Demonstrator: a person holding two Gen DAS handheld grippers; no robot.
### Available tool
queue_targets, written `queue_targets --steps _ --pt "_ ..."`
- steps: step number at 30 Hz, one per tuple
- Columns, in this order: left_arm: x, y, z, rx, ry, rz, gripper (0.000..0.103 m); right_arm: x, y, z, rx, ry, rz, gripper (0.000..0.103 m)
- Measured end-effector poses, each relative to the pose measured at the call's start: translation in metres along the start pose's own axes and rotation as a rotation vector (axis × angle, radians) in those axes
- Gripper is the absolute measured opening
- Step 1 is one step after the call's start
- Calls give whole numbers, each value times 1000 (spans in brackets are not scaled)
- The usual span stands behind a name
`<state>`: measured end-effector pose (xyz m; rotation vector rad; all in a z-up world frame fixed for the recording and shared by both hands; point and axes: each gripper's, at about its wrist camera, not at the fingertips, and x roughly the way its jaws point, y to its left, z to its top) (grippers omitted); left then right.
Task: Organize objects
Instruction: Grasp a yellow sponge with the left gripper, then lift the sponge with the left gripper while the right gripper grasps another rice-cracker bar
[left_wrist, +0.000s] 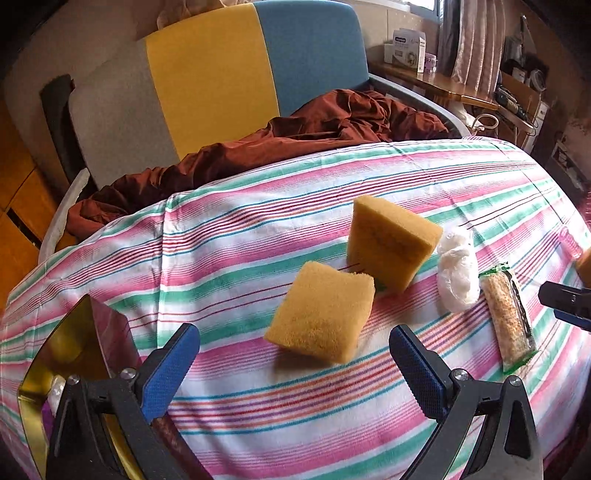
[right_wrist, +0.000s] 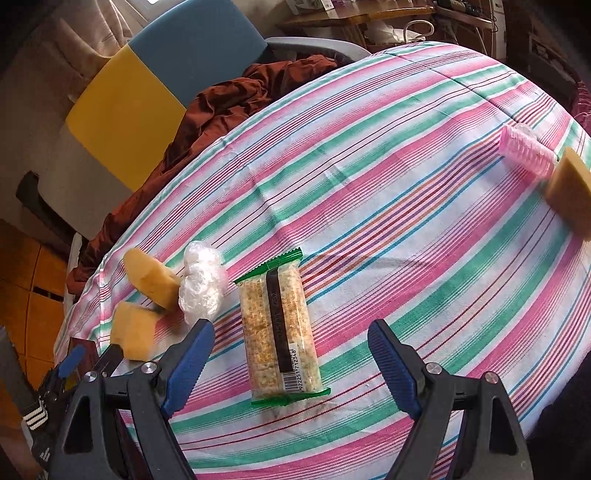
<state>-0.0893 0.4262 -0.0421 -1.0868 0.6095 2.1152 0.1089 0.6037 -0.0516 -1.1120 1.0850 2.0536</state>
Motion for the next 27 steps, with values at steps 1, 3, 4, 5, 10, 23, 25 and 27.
queue_targets --steps 1,3,4,5,10,23,25,27 --pt "5 -2 2 13 4 6 103 1 0 0 0 2 -1 87" --pt "19 -5 6 24 19 -1 103 2 0 1 2 8 -4 87" --pt "27 -5 8 28 33 0 103 3 0 1 2 11 -7 87" --pt "36 -6 9 31 51 12 103 4 0 1 1 14 -9 87" --pt "57 -6 15 14 84 -34 101 8 1 2 -12 25 -36 87" --pt "-4 -39 -51 4 -10 -108 59 11 -1 3 -37 23 -75 87" --pt "-19 -48 -72 24 -41 -113 59 14 1 1 -55 36 -76 87" --pt "-34 -50 -95 27 -62 -126 59 17 7 -1 -89 44 -88 87"
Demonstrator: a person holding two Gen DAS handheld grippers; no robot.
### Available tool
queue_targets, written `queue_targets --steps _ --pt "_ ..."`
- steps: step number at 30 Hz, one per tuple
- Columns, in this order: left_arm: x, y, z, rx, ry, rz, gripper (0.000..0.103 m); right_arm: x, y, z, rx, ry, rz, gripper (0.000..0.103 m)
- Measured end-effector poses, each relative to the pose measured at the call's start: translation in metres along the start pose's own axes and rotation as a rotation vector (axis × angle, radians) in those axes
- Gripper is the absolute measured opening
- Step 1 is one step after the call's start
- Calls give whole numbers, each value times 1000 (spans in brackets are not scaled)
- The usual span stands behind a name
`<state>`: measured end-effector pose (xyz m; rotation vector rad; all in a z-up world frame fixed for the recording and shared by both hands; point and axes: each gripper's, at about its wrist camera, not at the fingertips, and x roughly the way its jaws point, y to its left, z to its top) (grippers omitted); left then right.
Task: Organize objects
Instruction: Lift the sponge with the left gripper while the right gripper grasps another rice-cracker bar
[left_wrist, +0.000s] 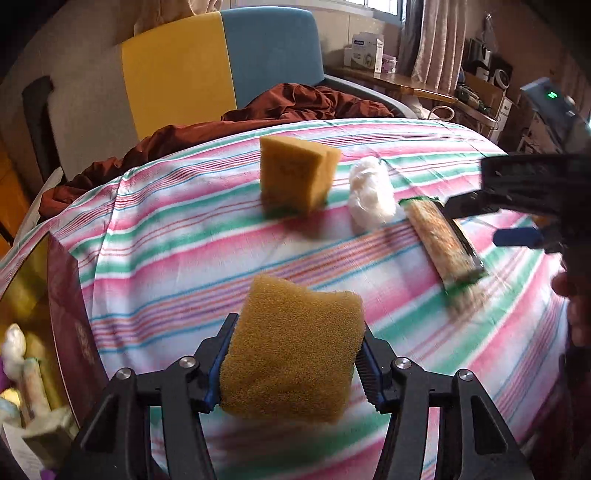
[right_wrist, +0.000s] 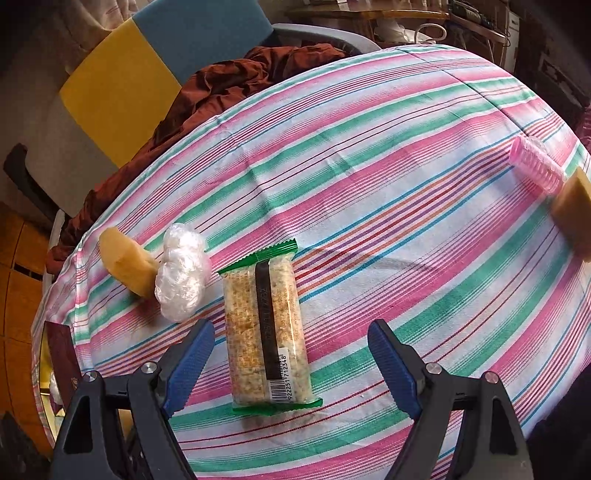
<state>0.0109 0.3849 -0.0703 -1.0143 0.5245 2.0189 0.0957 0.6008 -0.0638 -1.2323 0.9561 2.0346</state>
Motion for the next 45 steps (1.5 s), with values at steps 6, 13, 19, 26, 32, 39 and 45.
queue_targets --steps 6,13,19,26,32,39,45 --pt "-3 -3 -33 33 -60 10 59 11 24 -5 -114 13 -57 87" --pt "4 2 -27 23 -62 -18 59 31 41 -5 -234 30 -189 64" --pt "5 4 -28 19 -70 -32 60 30 40 -7 -252 32 -186 61" --pt "3 2 -30 32 -78 -15 60 30 38 -10 -264 42 -197 62" --pt "2 -2 -31 47 -84 5 60 31 40 -9 -291 40 -214 61" --pt "1 -4 -32 58 -89 20 60 26 50 -18 -356 47 -201 48" --pt "1 -4 -33 64 -94 31 61 20 44 -21 -372 60 -189 48"
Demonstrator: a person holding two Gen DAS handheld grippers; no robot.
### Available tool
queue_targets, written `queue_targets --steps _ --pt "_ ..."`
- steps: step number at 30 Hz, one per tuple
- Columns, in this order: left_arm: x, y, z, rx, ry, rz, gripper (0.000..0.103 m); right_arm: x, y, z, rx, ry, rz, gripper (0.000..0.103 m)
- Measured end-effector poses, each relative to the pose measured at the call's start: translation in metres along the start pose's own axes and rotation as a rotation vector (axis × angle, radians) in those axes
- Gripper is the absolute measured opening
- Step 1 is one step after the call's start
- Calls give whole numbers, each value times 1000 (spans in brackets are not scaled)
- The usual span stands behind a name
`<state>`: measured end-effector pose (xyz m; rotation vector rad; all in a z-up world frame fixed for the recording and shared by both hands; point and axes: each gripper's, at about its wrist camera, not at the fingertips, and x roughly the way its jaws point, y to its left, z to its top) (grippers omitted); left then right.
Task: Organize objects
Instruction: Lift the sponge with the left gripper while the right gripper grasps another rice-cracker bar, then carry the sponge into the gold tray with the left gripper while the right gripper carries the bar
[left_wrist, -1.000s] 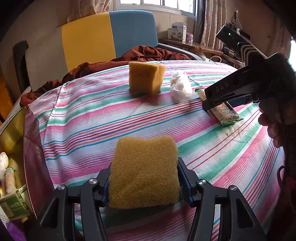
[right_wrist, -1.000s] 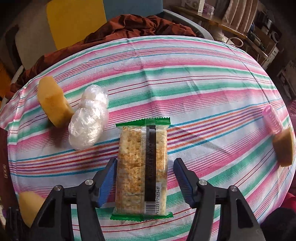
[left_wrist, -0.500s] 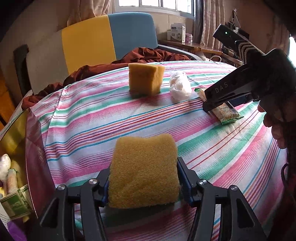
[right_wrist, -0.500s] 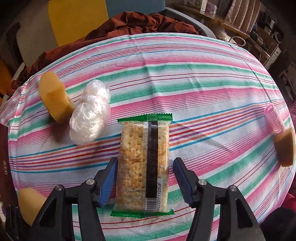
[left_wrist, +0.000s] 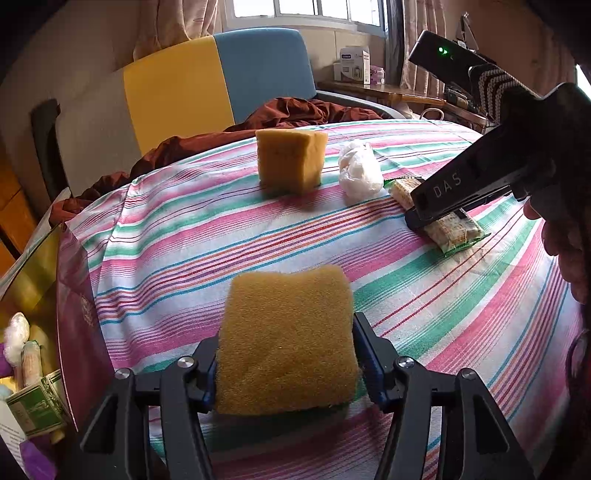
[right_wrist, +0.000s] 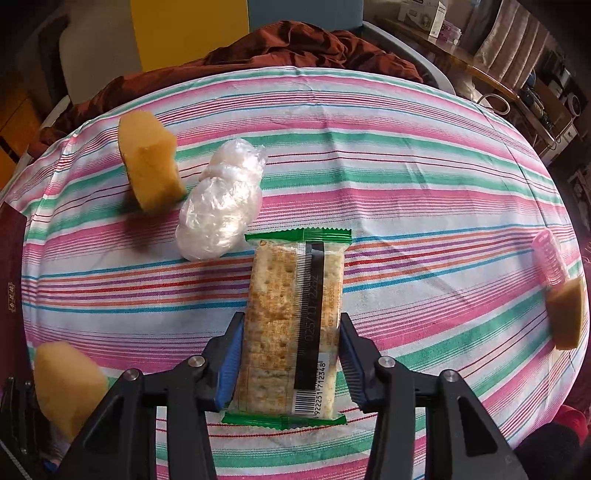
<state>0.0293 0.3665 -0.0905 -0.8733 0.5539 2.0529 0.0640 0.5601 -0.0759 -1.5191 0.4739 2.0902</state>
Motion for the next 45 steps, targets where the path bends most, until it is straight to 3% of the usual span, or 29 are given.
queue_targets --steps 15,24,33,38,45 --pt "0 -3 1 7 -1 20 64 10 19 10 -7 -1 -6 49" --pt "-7 -2 -2 -4 7 10 59 15 24 7 -49 2 59 49" --pt "-29 -9 -14 6 18 -20 55 19 49 0 -163 -2 119 49" --pt "-50 -13 -15 17 -16 -21 55 20 70 -6 -269 -11 151 49" --pt "-84 -7 -14 3 -66 -25 56 20 73 -6 -278 -14 155 50"
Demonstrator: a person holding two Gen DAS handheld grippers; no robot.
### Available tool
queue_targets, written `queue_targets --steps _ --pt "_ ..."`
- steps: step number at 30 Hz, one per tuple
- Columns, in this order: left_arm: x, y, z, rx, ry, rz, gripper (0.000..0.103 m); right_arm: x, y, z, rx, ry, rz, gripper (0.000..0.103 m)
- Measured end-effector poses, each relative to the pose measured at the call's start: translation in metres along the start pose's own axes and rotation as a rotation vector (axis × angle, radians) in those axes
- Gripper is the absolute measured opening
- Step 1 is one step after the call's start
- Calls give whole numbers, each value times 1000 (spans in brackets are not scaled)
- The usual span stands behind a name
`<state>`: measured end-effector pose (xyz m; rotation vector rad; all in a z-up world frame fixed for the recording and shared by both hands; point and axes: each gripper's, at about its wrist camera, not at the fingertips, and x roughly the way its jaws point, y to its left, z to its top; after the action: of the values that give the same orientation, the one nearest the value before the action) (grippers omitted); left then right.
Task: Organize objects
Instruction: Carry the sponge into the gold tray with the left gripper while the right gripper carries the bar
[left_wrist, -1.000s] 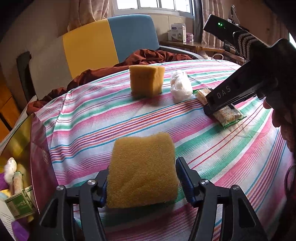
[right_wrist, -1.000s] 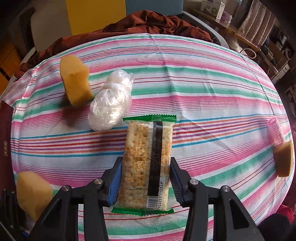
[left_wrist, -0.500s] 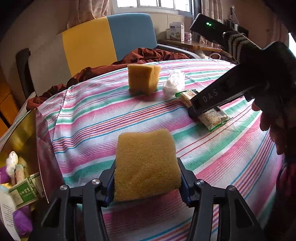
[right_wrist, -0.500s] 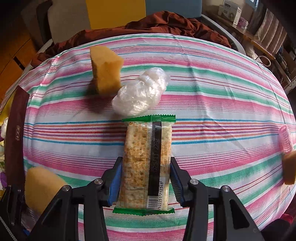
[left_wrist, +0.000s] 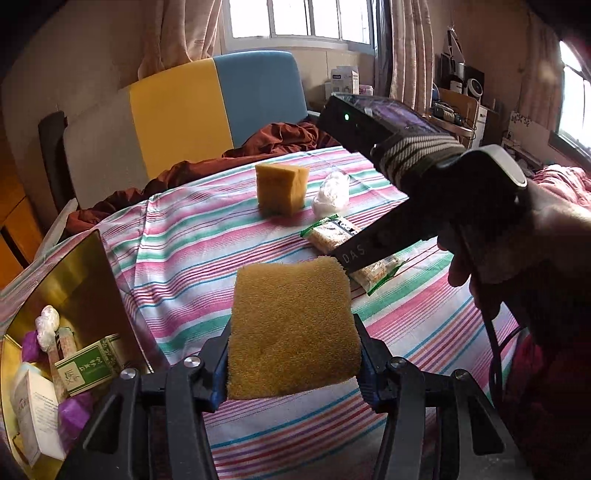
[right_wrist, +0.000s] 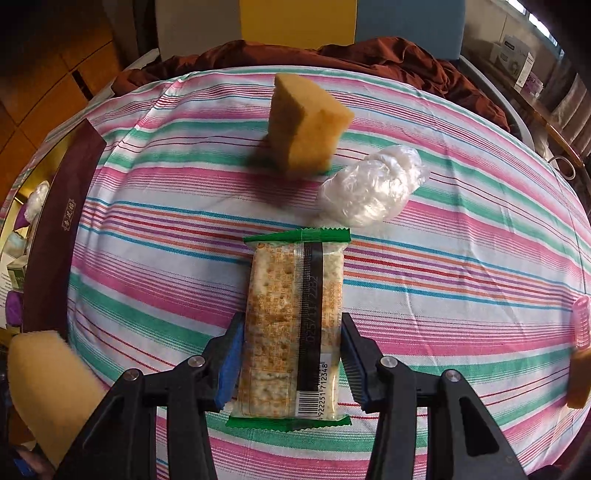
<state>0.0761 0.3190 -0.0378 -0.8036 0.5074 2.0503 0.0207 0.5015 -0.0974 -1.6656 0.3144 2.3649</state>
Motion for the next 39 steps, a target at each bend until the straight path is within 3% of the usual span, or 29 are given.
queue_targets --steps 9,23,28,33,39 --pt "-39 20 9 -52 -63 9 56 -9 -4 0 10 -2 3 52" --pt "-73 81 0 -198 -83 61 56 -16 7 -5 -15 -16 -35 52" --pt "-87 127 -9 -294 -89 93 56 -17 12 -6 -30 -20 -53 52" --pt "-91 198 -24 -458 -66 151 56 -16 17 -7 -42 -22 -66 52" --pt "-78 274 -41 -590 12 210 56 -18 22 -7 -59 -25 -84 52"
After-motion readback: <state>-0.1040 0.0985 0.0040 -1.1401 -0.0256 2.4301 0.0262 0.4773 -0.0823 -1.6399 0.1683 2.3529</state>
